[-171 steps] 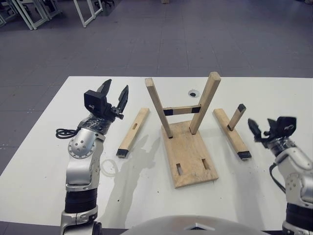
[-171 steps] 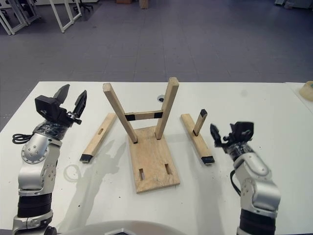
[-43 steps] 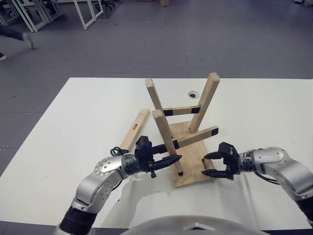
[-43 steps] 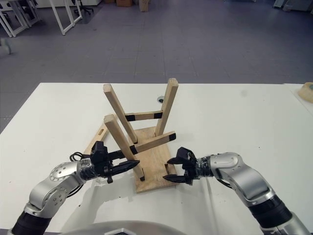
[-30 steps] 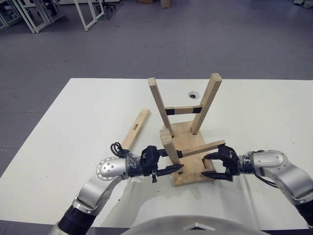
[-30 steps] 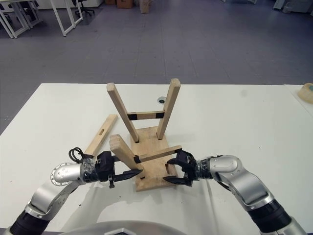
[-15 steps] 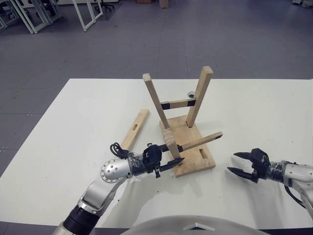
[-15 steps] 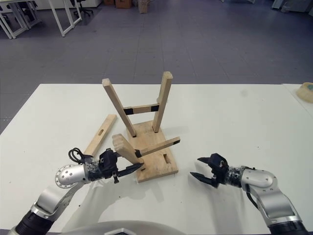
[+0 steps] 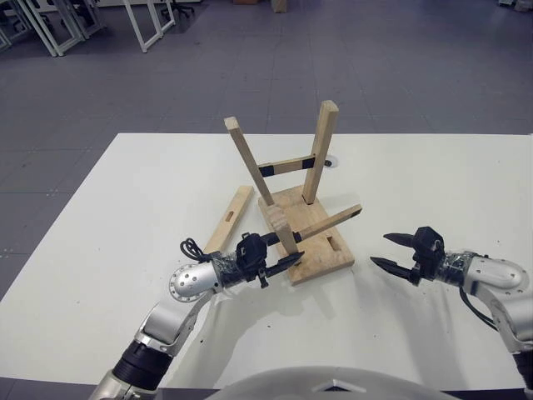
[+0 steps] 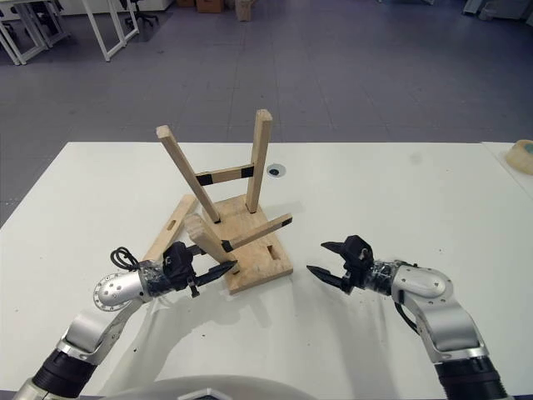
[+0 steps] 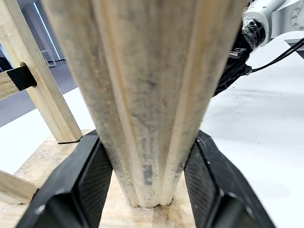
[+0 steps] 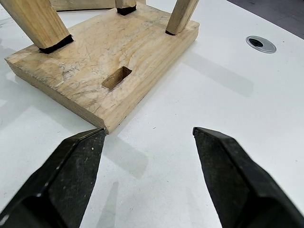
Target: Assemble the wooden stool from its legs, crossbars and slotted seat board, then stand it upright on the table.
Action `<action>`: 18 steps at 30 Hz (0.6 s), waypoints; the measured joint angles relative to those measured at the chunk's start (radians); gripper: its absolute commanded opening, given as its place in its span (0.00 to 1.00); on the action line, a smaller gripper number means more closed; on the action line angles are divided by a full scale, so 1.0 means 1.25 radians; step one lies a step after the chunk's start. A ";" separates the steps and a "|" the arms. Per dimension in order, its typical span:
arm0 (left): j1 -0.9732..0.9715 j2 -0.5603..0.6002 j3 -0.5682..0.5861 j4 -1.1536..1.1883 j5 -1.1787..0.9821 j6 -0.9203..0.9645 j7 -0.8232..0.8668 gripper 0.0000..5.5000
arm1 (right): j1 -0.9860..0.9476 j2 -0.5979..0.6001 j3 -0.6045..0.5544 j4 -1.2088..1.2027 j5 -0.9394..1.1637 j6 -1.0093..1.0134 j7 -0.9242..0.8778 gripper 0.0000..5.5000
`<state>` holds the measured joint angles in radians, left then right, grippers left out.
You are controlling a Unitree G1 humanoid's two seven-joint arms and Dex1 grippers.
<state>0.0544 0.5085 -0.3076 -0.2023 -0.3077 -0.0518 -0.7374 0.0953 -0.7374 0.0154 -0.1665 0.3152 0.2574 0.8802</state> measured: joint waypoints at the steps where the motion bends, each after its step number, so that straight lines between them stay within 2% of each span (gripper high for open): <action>1: 0.005 0.000 0.000 0.011 0.000 0.012 -0.006 0.49 | 0.000 0.002 0.000 0.000 0.000 0.002 -0.001 0.61; 3: 0.018 0.002 0.001 0.020 0.000 0.020 -0.019 0.54 | 0.000 0.008 0.001 -0.001 -0.001 0.006 -0.004 0.61; 6: 0.040 0.012 0.022 0.001 0.000 0.030 -0.032 0.55 | -0.001 0.015 0.004 -0.009 -0.002 0.011 -0.011 0.61; 10: 0.148 0.069 0.127 -0.087 -0.020 0.041 -0.028 0.55 | -0.007 0.027 0.010 -0.019 -0.005 0.025 -0.022 0.61; 13: 0.228 0.076 0.275 -0.112 -0.030 0.061 0.062 0.55 | -0.009 0.040 0.012 -0.026 -0.006 0.031 -0.036 0.61; 18: 0.223 0.005 0.275 -0.055 0.056 0.106 0.191 0.55 | -0.016 0.046 0.017 -0.027 -0.015 0.043 -0.047 0.61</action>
<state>0.3333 0.5152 0.0364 -0.2714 -0.2378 0.0801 -0.4982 0.0749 -0.6804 0.0370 -0.2003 0.2970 0.3114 0.8211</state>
